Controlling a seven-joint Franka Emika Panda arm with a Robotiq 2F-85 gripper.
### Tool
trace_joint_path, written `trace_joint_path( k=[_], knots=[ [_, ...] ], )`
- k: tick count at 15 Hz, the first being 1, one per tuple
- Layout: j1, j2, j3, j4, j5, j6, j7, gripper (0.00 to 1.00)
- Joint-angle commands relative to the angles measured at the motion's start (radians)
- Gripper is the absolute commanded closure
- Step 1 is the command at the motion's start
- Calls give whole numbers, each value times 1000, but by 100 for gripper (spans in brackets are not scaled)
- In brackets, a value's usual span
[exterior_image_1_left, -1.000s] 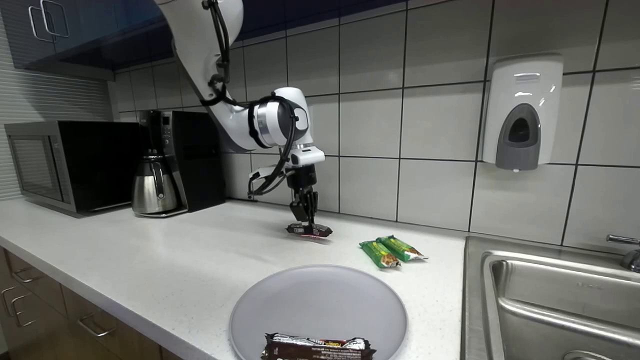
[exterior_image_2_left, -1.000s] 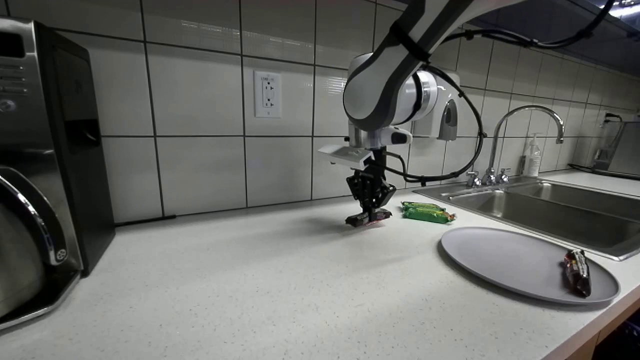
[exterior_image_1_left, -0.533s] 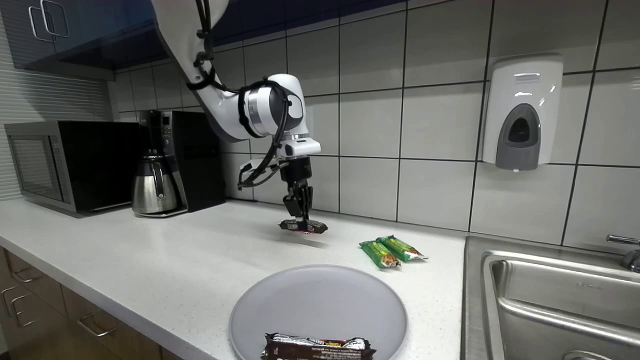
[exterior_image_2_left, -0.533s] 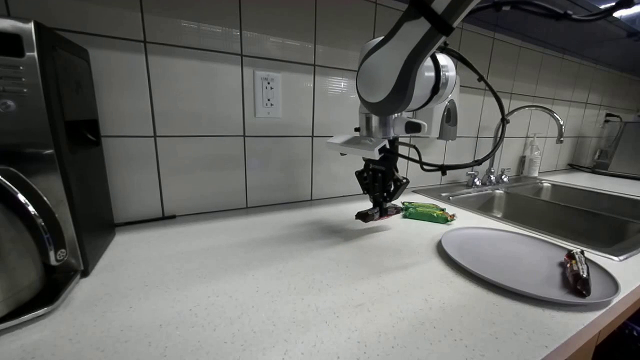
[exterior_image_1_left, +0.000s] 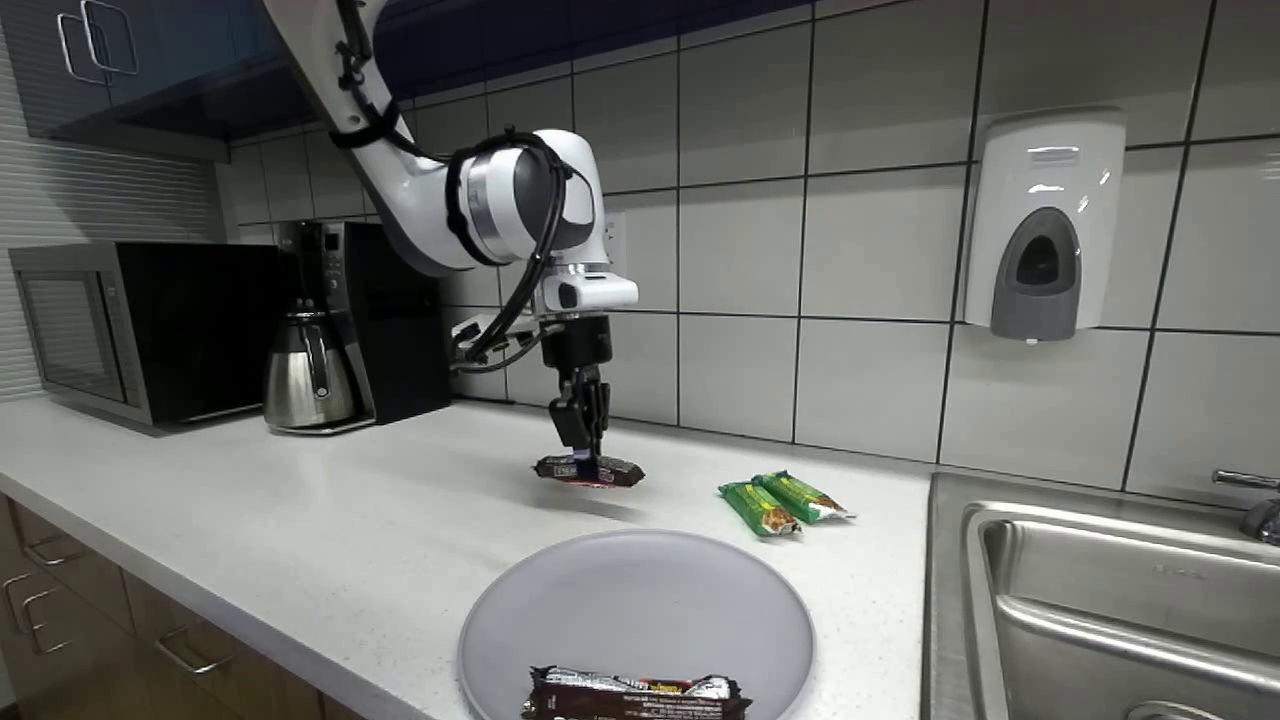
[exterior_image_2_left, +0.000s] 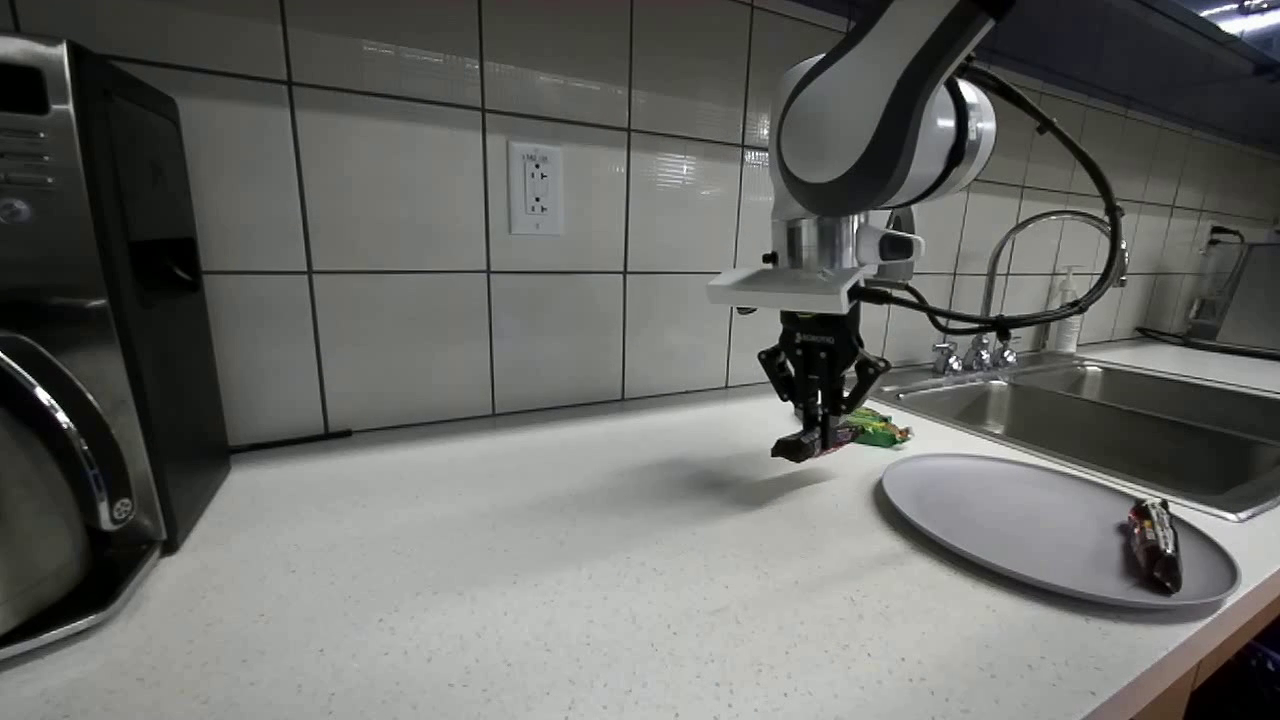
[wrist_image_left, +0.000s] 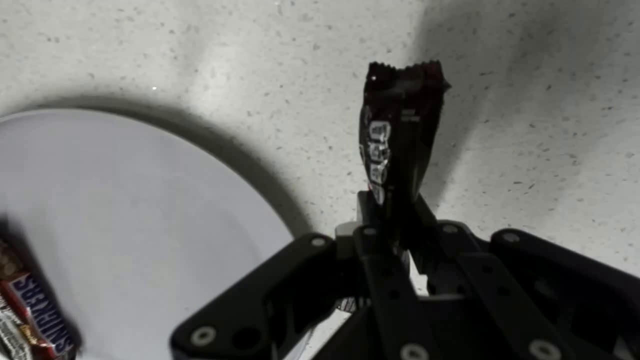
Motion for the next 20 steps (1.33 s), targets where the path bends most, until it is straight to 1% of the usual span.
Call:
trace_joint_path(
  k=[1, 4, 8, 12, 17, 20],
  knots=[
    [-45, -104, 16, -120, -23, 16, -89, 96],
    [-68, -155, 10, -193, -37, 34, -135, 96],
    [-104, -213, 5, -283, -77, 63, -164, 96],
    [-154, -241, 1, -356, -65, 125, -219, 96],
    [-214, -246, -22, -410, -51, 203, -286, 96],
    [-241, -246, -39, -427, -48, 223, -322, 96]
  ],
)
